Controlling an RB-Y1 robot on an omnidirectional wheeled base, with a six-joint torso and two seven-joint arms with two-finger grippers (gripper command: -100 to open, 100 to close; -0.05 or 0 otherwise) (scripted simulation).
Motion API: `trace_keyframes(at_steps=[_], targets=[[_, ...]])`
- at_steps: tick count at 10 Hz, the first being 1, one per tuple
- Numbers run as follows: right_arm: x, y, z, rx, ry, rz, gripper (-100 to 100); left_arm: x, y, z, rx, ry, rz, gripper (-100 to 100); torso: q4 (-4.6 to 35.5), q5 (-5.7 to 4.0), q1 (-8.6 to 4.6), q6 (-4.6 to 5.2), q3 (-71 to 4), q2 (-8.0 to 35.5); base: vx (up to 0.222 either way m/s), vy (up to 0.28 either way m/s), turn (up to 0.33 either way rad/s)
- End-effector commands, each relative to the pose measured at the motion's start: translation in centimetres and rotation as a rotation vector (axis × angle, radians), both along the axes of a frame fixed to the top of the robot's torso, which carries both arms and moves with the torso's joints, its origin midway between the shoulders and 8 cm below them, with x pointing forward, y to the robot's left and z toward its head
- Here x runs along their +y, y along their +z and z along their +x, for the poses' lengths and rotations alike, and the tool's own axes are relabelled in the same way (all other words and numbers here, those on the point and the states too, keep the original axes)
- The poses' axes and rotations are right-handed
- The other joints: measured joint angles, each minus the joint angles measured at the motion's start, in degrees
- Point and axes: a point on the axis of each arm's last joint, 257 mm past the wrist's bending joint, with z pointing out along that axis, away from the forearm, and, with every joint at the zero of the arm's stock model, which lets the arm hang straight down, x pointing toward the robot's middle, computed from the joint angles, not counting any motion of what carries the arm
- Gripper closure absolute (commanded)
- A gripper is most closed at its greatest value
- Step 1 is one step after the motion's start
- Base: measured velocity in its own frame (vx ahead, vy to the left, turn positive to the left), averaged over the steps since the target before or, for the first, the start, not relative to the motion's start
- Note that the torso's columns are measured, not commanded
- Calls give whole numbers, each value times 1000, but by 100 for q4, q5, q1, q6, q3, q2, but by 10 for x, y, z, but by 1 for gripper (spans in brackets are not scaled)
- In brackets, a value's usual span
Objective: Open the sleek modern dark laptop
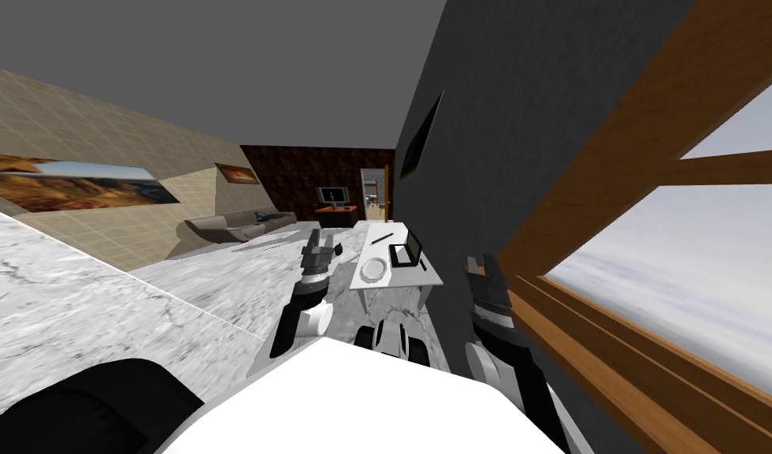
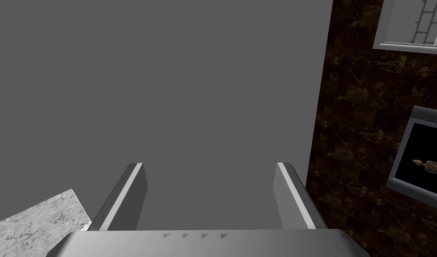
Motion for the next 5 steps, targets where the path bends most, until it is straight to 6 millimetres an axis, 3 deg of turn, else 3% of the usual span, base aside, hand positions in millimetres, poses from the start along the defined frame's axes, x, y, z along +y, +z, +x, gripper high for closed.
trace_keyframes(at_steps=[1, 5], targets=[[2, -10, 9, 35, -50, -119, -100, 0, 0, 0, 0, 0, 0, 0, 5, 0, 0, 0, -4, 5, 25, -7, 54], [3, -24, 22, 74, -131, -277, -100, 0, 0, 0, 0, 0, 0, 0, 8, 0, 0, 0, -3, 10, 24, -7, 54]])
